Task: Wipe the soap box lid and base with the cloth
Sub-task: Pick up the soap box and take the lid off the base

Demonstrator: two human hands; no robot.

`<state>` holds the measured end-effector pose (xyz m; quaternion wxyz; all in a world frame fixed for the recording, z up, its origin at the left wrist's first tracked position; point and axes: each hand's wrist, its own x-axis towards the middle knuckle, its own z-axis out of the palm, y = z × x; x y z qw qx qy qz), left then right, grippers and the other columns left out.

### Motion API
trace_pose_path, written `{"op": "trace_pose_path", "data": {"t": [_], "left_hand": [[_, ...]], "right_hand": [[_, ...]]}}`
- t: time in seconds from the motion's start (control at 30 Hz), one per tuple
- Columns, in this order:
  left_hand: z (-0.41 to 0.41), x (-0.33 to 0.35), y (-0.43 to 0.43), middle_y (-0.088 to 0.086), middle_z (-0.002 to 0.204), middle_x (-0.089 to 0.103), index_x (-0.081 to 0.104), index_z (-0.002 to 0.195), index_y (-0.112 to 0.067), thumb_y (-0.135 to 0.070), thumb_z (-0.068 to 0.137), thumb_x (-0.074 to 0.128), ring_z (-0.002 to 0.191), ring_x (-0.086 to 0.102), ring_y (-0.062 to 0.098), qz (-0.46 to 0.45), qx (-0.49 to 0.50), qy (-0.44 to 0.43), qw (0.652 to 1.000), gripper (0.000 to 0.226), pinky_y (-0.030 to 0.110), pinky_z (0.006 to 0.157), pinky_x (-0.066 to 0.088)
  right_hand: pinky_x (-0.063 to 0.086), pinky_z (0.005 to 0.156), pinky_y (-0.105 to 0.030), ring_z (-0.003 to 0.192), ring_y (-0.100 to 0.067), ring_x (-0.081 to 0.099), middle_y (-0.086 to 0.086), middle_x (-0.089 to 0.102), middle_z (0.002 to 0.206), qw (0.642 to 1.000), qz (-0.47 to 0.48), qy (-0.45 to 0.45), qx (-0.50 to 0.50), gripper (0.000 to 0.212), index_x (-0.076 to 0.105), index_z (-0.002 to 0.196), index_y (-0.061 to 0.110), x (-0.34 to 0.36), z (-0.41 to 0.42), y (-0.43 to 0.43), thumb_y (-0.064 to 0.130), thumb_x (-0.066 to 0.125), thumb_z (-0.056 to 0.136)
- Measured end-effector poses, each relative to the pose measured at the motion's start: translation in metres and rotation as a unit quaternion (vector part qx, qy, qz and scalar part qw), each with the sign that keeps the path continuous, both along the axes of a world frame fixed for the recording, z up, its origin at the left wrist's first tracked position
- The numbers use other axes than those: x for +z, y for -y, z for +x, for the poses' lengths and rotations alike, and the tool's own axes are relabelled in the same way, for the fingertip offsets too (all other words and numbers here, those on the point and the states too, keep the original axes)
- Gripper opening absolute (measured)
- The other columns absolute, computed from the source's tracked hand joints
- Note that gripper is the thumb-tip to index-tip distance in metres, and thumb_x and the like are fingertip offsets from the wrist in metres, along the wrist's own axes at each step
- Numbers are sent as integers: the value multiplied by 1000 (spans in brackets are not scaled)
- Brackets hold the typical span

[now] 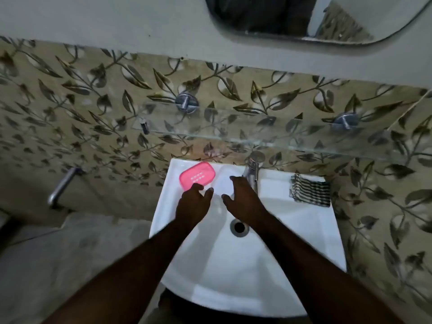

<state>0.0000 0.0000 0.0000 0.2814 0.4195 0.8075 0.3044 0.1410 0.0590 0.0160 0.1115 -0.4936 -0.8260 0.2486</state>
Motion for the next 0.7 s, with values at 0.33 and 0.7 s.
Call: {"op": "trace_pose_path", "data": {"t": [0.33, 0.7], "left_hand": [[1, -21, -33, 17, 101, 68, 53, 120, -3, -35, 91, 63, 87, 69, 32, -44, 81, 202, 975, 45, 42, 81, 58], [12, -42, -38, 18, 86, 70, 48, 124, -4, -27, 92, 64, 80, 70, 34, -5, 51, 233, 971, 43, 48, 85, 56]], "right_hand": [[23, 113, -38, 139, -35, 30, -25, 32, 150, 992, -21, 127, 12, 61, 27, 146, -2, 0, -23, -60, 24, 53, 97], [32, 106, -44, 128, -40, 39, -28, 37, 139, 976, -14, 209, -54, 67, 24, 145, 3, -23, -56, -74, 21, 57, 89]]}}
